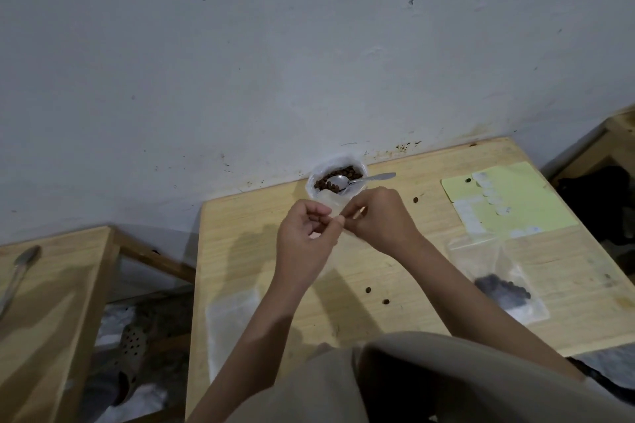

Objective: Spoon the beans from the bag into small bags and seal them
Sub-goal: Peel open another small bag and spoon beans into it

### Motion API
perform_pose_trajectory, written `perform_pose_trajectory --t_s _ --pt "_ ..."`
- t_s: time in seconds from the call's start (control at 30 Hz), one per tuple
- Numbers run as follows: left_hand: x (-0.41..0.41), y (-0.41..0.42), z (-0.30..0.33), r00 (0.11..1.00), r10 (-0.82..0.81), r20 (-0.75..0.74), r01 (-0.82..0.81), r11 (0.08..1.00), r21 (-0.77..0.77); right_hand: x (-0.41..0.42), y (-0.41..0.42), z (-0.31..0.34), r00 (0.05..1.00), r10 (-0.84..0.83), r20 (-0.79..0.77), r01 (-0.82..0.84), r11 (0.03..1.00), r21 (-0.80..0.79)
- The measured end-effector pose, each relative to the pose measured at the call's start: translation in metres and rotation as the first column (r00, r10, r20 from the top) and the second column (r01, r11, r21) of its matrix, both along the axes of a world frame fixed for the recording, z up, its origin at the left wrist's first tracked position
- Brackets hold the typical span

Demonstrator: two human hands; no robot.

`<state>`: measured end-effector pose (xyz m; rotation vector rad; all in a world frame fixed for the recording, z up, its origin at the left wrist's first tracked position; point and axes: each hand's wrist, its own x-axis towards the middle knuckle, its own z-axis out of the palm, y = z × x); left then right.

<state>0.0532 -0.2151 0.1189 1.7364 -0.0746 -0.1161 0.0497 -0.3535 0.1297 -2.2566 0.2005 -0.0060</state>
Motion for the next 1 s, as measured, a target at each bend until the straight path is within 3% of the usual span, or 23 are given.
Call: perform_pose_trajectory --t_s 0.07,0.13,0.2,0.27,0.7,1.0 --pt "0.000 0.007 -0.007 0.988 -0.023 0.155 0.001 0.990 0.141 0.002 -0.005 0.003 0.998 -0.063 0.002 0.063 0.996 0.064" --pt "0.004 0.017 -0.019 0.945 -0.135 0.298 0.010 0.922 0.387 0.004 -0.010 0.005 0.996 -0.092 -0.022 0.094 0.990 0.106" --pt "0.010 0.026 -0.036 0.923 -0.259 0.283 0.051 0.813 0.580 0.007 -0.014 0.008 0.995 -0.091 -0.031 0.094 0.986 0.135" --pt "0.014 0.030 -0.052 0.919 -0.304 0.251 0.067 0.749 0.659 0.010 -0.017 0.010 0.996 -0.081 -0.035 0.085 0.985 0.153" --pt "0.024 0.033 -0.086 0.890 -0.339 0.305 0.026 0.705 0.708 0.029 -0.029 0.021 0.969 0.109 -0.222 -0.088 0.991 0.103" --pt "0.033 0.043 -0.093 0.899 -0.358 0.254 0.055 0.666 0.744 0.036 -0.028 0.007 0.957 0.124 -0.263 -0.103 0.990 0.092"
